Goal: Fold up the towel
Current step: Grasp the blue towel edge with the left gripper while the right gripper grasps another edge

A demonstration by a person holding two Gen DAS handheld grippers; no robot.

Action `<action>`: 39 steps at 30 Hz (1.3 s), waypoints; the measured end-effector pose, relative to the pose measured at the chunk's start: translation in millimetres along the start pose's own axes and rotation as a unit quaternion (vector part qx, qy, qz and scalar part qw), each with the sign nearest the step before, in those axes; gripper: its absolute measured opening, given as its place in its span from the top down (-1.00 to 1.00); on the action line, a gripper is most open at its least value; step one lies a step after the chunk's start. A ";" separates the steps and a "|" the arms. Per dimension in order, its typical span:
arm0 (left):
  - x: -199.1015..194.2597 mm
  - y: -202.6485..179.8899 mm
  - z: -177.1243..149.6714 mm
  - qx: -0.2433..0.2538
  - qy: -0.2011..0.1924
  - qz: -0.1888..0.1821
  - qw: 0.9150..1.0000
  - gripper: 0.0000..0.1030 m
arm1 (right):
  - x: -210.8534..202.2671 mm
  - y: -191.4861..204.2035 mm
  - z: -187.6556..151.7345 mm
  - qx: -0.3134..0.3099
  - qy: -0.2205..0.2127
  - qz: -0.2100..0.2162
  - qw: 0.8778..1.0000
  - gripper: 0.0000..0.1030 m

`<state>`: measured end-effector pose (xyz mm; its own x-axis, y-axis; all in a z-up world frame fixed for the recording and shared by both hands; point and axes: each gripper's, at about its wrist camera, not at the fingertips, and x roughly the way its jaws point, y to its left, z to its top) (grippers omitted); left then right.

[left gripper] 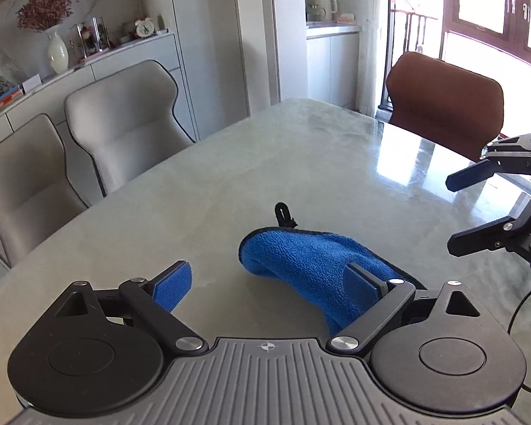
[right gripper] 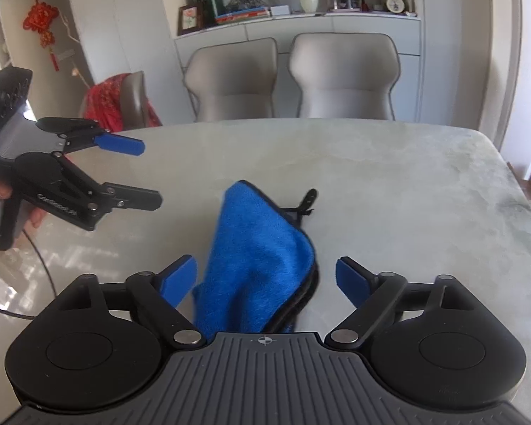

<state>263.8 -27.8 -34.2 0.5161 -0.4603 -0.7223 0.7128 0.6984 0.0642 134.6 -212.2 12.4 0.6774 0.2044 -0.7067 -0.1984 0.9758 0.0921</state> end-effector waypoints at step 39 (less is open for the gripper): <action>77.6 27.0 -2.6 0.024 0.032 -0.055 0.998 -0.83 | 123.2 -33.9 -17.1 0.163 0.054 0.005 0.985 0.01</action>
<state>321.9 -43.2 -90.3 0.4035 -0.4964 -0.7687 0.7867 0.6172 0.0144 212.6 -221.5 -89.8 0.5934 0.2210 -0.7740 0.0456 0.9508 0.3064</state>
